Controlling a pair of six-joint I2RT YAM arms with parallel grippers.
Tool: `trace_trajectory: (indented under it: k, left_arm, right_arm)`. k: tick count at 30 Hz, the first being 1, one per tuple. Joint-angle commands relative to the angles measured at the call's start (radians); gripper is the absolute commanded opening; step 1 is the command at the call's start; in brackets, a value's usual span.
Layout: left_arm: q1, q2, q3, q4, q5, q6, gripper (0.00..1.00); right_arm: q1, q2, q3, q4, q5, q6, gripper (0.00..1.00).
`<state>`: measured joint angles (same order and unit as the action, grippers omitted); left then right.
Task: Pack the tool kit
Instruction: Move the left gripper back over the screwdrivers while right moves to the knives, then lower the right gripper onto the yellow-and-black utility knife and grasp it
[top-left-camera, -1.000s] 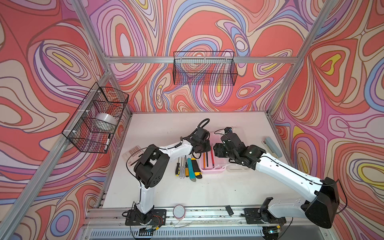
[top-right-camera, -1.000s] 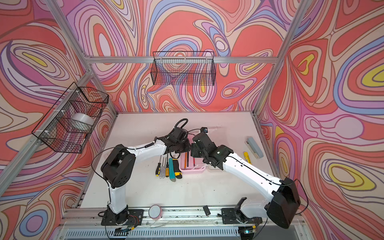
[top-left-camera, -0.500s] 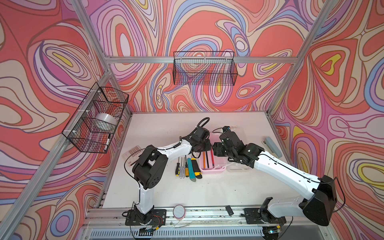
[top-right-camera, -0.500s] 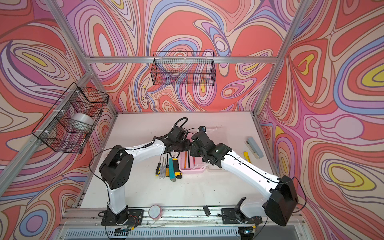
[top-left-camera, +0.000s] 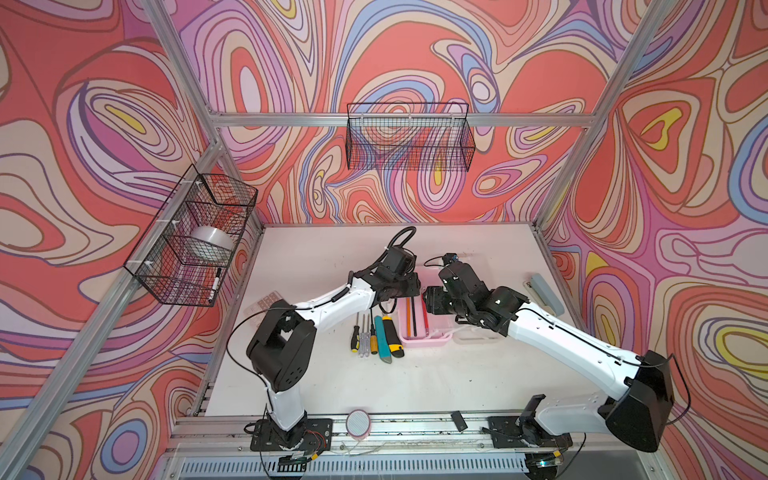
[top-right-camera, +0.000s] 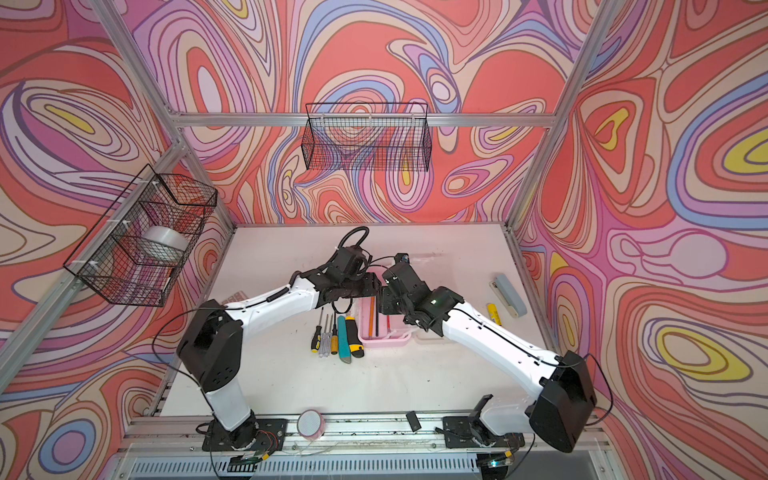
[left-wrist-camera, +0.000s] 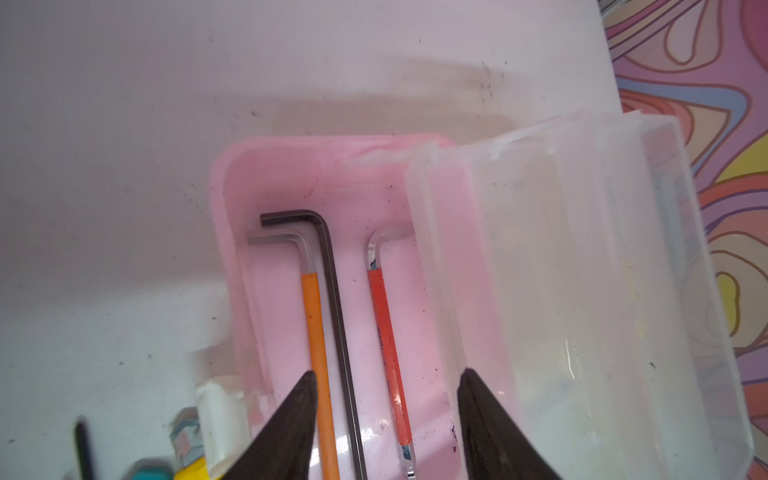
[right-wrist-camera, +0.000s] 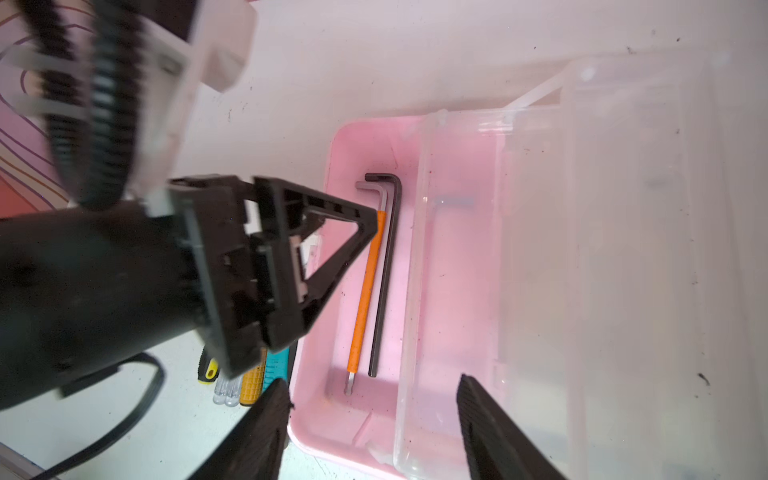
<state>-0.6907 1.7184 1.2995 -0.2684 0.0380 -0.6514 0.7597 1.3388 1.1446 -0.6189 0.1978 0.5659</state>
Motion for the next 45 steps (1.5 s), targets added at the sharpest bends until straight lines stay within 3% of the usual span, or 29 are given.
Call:
trace_trajectory:
  k: [1, 10, 17, 23, 29, 38, 45]
  left_arm:
    - [0.031, -0.146, -0.078, -0.104, -0.106, 0.083, 0.56]
    - [0.178, -0.463, -0.386, -0.218, -0.124, 0.089, 0.54]
    - [0.222, -0.539, -0.493, -0.265, -0.129, 0.064, 0.54]
    - [0.313, -0.576, -0.573, -0.216, -0.062, 0.025, 0.52]
    - [0.339, -0.584, -0.595, -0.181, -0.047, 0.019, 0.52]
    - [0.342, -0.533, -0.601, -0.131, -0.018, 0.007, 0.51]
    - [0.343, -0.511, -0.608, -0.102, 0.0, 0.005, 0.51]
  right_arm:
    - [0.065, -0.026, 0.066, -0.017, 0.039, -0.031, 0.66]
    - [0.245, 0.092, 0.186, -0.151, 0.098, 0.027, 0.66]
    - [0.394, 0.252, 0.231, -0.168, 0.077, 0.082, 0.66]
    - [0.396, 0.328, 0.14, -0.008, 0.032, 0.125, 0.66]
    - [0.356, 0.392, 0.149, 0.072, -0.024, 0.1, 0.66]
    - [0.282, 0.464, 0.136, 0.119, -0.074, 0.109, 0.66]
    - [0.249, 0.49, 0.135, 0.039, -0.019, 0.123, 0.66]
